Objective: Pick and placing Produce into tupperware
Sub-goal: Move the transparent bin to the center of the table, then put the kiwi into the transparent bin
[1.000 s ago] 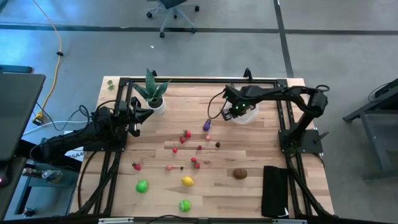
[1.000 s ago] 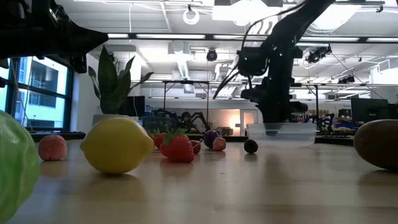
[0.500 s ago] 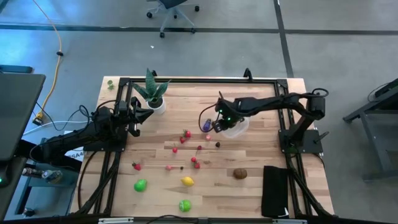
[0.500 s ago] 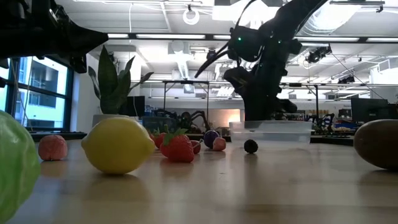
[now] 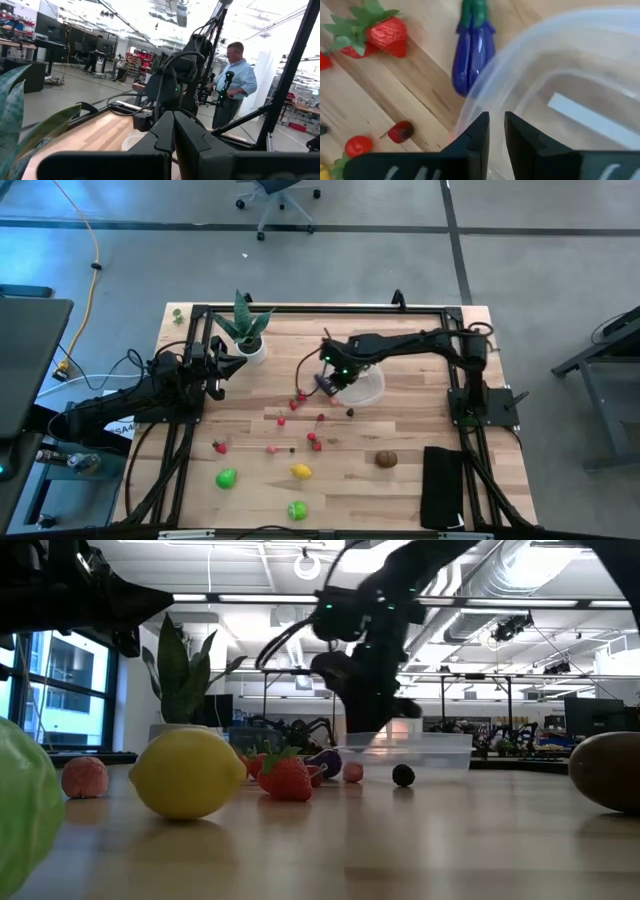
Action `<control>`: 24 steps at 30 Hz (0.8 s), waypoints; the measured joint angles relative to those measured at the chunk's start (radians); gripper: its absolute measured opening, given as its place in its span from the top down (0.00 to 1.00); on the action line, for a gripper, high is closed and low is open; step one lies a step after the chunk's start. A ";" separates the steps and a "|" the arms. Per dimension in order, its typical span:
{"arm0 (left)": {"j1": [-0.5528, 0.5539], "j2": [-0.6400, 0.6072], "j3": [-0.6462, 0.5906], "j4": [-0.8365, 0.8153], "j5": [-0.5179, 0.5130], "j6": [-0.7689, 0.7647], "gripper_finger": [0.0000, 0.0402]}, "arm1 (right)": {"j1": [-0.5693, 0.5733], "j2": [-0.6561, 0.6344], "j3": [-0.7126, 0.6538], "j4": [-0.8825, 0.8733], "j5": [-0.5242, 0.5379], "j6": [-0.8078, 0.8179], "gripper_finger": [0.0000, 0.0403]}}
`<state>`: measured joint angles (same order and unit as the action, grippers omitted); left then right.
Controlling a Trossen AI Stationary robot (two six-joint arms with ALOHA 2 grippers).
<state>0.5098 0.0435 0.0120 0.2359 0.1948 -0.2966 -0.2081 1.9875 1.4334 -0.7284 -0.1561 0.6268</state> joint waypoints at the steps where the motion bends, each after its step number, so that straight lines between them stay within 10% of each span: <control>1: 0.000 0.000 0.000 0.000 0.004 0.000 0.99 | 0.000 0.024 0.040 -0.029 0.009 -0.019 0.87; 14: 0.000 0.000 0.000 0.000 0.061 0.000 0.99 | 0.008 0.252 0.419 -0.180 -0.018 -0.157 0.87; 24: 0.000 0.000 0.000 0.000 0.068 -0.001 0.99 | -0.016 0.260 0.447 -0.269 0.064 -0.176 0.87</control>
<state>0.5098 0.0435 0.0120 0.2359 0.2630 -0.2973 -0.2238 2.2472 1.8801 -0.9969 -0.0924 0.4507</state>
